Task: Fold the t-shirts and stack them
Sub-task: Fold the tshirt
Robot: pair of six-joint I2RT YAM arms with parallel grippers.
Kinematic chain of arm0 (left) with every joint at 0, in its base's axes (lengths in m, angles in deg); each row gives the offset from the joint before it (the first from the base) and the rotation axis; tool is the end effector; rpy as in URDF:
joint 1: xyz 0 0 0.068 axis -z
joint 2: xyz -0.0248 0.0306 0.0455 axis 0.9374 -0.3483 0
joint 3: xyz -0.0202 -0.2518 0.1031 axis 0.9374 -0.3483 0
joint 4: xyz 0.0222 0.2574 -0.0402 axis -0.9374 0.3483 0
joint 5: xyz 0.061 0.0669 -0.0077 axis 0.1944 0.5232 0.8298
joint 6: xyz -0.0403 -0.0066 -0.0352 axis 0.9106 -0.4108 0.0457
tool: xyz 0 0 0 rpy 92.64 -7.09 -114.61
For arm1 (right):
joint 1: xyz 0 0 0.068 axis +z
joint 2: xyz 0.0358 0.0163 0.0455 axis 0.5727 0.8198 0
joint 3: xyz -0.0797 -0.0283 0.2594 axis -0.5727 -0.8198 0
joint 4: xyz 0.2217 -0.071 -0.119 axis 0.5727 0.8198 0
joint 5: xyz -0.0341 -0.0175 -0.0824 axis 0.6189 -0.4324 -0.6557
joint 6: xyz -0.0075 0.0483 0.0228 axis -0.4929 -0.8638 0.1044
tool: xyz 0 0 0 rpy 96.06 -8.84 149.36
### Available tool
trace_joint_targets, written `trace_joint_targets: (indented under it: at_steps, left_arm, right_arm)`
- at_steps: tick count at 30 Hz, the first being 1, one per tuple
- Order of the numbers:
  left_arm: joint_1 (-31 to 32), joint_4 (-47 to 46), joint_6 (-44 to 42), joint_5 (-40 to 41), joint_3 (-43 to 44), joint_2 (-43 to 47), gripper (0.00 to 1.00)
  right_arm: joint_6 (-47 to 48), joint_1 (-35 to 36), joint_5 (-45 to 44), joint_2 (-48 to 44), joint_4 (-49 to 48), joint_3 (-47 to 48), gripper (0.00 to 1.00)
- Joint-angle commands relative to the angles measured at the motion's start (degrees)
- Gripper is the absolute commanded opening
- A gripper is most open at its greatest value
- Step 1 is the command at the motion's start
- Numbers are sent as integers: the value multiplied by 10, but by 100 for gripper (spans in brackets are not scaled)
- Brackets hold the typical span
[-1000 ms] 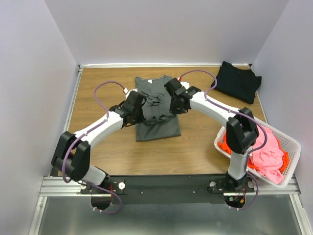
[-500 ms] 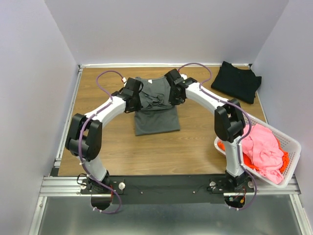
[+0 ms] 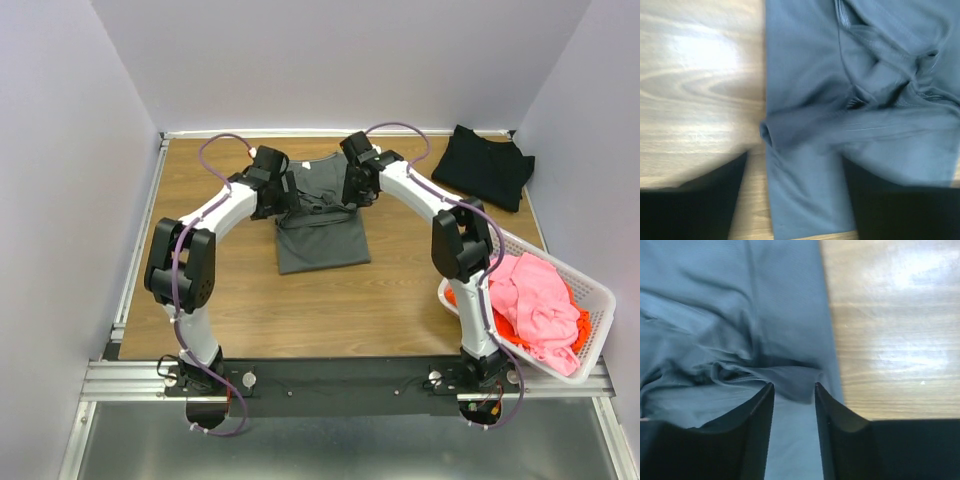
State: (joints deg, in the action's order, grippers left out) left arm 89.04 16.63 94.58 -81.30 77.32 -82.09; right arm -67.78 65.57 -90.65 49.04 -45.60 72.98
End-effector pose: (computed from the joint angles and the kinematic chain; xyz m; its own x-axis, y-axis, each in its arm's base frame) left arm 0.3741 -0.1291 0.2176 -0.8155 -0.2623 -0.5159 -0.1518 0.9571 -0.2467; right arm 0.4222 0.2437 0.2062 -0.8722 0.1495 -0.4657 0.0775 0.9823 0.1702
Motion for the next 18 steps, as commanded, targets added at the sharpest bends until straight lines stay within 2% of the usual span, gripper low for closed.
trace_joint_targets:
  at_steps: [1, 3, 6, 11, 18]
  left_arm:
    - [-10, 11, -22, 6, 51, 7, 98]
    - [-11, 16, -28, 11, 67, 14, 98]
    - [-11, 14, -30, 6, 56, 36, 98]
    - [-8, -15, -28, -21, -16, 75, 98]
    - [34, -77, -6, -65, -141, 136, 98]
  right_arm:
    - [25, -3, 18, 5, 4, 51, 52]
    - [34, -3, 10, -4, 3, 60, 61]
    - [50, -4, -2, -26, 3, 51, 67]
    - [62, -3, 15, -73, 1, -7, 68]
    - [93, 1, 151, -62, -15, -57, 64]
